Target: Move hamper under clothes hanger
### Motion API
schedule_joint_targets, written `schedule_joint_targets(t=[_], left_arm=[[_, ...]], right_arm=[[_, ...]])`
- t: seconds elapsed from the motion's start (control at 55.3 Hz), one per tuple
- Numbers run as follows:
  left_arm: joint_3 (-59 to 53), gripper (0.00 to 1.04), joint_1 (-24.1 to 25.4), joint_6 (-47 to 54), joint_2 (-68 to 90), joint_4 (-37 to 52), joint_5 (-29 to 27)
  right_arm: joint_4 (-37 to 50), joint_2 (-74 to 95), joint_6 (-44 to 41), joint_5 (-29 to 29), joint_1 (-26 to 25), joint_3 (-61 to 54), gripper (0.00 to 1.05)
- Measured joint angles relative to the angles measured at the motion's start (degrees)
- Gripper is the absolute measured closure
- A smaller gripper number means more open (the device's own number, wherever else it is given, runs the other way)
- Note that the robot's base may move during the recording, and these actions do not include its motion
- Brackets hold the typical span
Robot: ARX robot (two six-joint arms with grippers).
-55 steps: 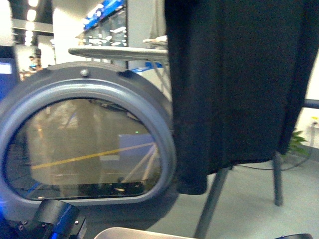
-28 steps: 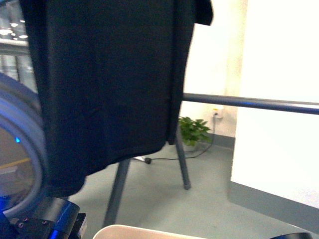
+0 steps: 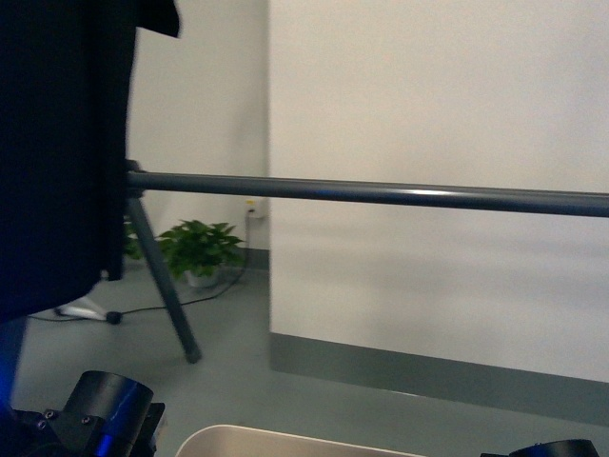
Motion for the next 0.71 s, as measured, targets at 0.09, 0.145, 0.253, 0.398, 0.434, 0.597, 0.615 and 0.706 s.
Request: schedule_joint_targets(t=[0.09, 0.145, 0.253, 0.398, 0.434, 0.597, 0.615, 0.706], left_arm=[[0.0, 1.01, 0.0, 0.02, 0.0, 0.0, 0.02], [0.0, 1.01, 0.0, 0.0, 0.0, 0.0, 0.17], [0.0, 1.01, 0.0, 0.0, 0.0, 0.0, 0.02], [0.02, 1.01, 0.0, 0.0, 0.0, 0.0, 0.09], [0.0, 1.01, 0.0, 0.0, 0.0, 0.0, 0.0], [0.17, 1.01, -0.96, 0.0, 0.0, 0.02, 0.57], [0.17, 1.01, -1.29, 0.02, 0.0, 0.02, 0.81], [0.17, 1.01, -1.81, 0.0, 0.0, 0.02, 1.09]], right_arm=[[0.0, 0.0, 0.02, -0.07, 0.0, -0.04, 1.02], [0.0, 0.0, 0.0, 0.11, -0.02, -0.04, 1.02], [0.0, 0.0, 0.0, -0.02, 0.0, -0.02, 1.02], [0.0, 0.0, 0.0, 0.07, 0.0, -0.07, 1.02], [0.0, 0.0, 0.02, 0.04, 0.0, -0.07, 1.02], [0.0, -0.07, 0.0, 1.03, -0.87, -0.35, 1.02], [0.0, -0.07, 0.0, 1.22, -0.98, -0.37, 1.02], [0.0, -0.09, -0.04, 1.86, -1.6, -0.39, 1.02]])
